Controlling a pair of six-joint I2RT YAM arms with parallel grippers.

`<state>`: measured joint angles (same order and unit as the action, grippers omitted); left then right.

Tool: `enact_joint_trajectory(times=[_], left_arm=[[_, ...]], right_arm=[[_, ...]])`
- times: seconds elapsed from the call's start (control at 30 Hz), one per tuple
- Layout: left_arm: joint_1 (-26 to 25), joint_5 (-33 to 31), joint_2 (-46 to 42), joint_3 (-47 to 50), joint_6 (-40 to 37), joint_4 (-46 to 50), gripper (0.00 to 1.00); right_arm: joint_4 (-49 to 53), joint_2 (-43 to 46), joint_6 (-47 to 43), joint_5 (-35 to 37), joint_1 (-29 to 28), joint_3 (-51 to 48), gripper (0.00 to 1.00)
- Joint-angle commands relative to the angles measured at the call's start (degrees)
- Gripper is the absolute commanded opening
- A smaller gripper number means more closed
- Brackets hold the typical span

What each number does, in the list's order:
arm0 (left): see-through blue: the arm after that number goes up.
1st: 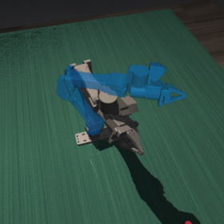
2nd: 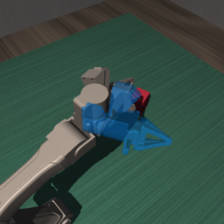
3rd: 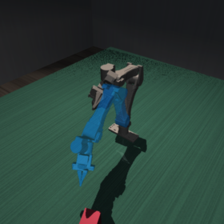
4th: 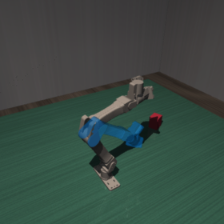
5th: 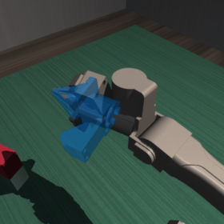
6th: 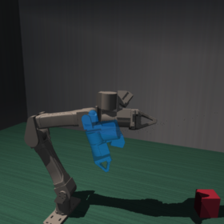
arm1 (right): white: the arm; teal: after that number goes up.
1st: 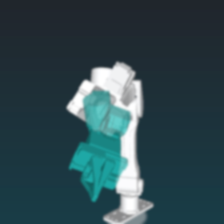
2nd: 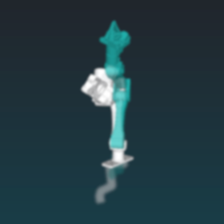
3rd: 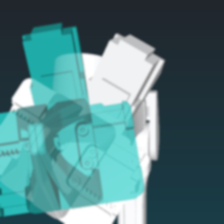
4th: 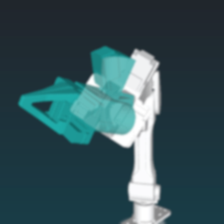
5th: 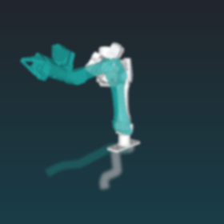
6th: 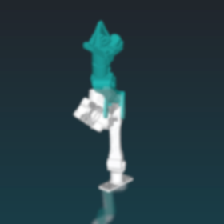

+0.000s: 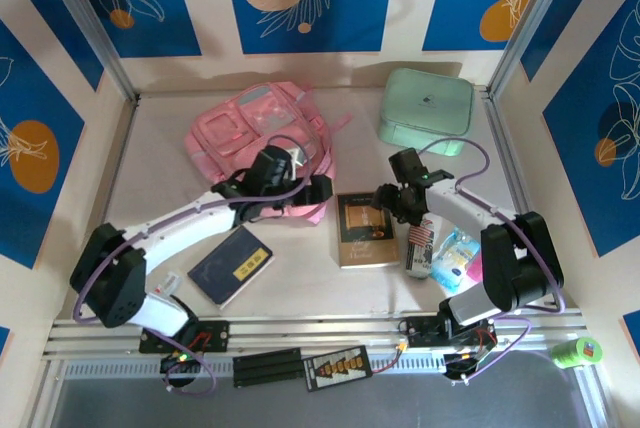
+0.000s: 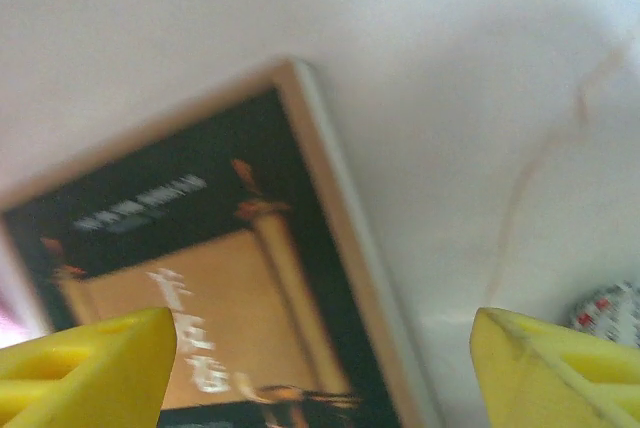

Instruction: Pack books, pencil case, and school supplies into a backpack

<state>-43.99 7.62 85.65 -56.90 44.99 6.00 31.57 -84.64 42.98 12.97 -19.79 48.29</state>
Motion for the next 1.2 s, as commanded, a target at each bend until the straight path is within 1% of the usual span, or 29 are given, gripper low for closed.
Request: enact_joint_trajectory(times=[0.0, 0.03, 0.07, 0.17, 0.23, 0.3, 0.37, 0.5, 0.57, 0.63, 0.73, 0.9, 1.03, 1.17], left_arm=[[-2.9, -3.1, 3.2, -0.3, 5.5, -2.5, 0.85], [-3.8, -3.2, 4.4, -0.9, 5.9, -1.4, 0.82], [-4.7, -3.7, 5.7, -2.0, 5.4, 0.6, 0.79], [-8.2, -8.2, 9.7, -7.7, 2.2, 11.3, 0.77], [-9.7, -9.7, 11.8, -10.2, 1.0, 15.2, 0.74], [-10.4, -9.8, 13.1, -10.8, 1.0, 15.9, 0.7], [-10.5, -9.3, 13.9, -10.3, 1.1, 15.0, 0.69], [-10.5, -7.8, 15.7, -10.0, 1.1, 13.9, 0.64], [-10.4, -5.9, 16.9, -10.6, -1.1, 13.2, 0.62], [-10.2, -5.8, 18.9, -12.4, -4.4, 15.3, 0.61], [-9.6, -5.9, 21.4, -14.2, -7.2, 18.2, 0.58], [-9.0, -5.5, 22.2, -14.5, -8.3, 18.4, 0.53], [-8.7, -3.0, 23.8, -15.8, -8.8, 18.5, 0.52], [-8.7, -1.9, 24.6, -16.0, -8.4, 17.7, 0.51]], right_arm=[[1.2, 0.8, -0.3, -2.5, -0.3, -1.0, 0.67], [1.2, 1.1, 0.3, -1.8, -0.9, -1.4, 0.64], [1.0, 1.5, 0.9, -0.7, -1.6, -1.9, 0.63], [1.1, 2.3, 2.7, 1.2, -3.5, -2.8, 0.59], [1.2, 2.4, 3.5, 1.6, -4.5, -3.3, 0.56], [1.4, 2.5, 4.2, 1.9, -5.4, -3.8, 0.54], [1.8, 2.7, 5.4, 1.6, -6.0, -4.3, 0.52], [1.1, 4.1, 7.3, -1.3, -8.4, -6.3, 0.49], [0.6, 5.5, 8.8, -3.2, -9.6, -7.4, 0.48], [-2.6, 7.8, 10.2, -6.0, -10.1, -9.8, 0.48], [-5.6, 11.4, 12.4, -6.6, -9.2, -12.7, 0.46], [-4.1, 16.1, 10.7, -4.3, -5.9, -13.0, 0.46], [-3.4, 15.2, 7.7, -6.7, -2.1, -12.5, 0.44], [-3.0, 12.2, 4.9, -9.2, -0.4, -10.7, 0.42]])
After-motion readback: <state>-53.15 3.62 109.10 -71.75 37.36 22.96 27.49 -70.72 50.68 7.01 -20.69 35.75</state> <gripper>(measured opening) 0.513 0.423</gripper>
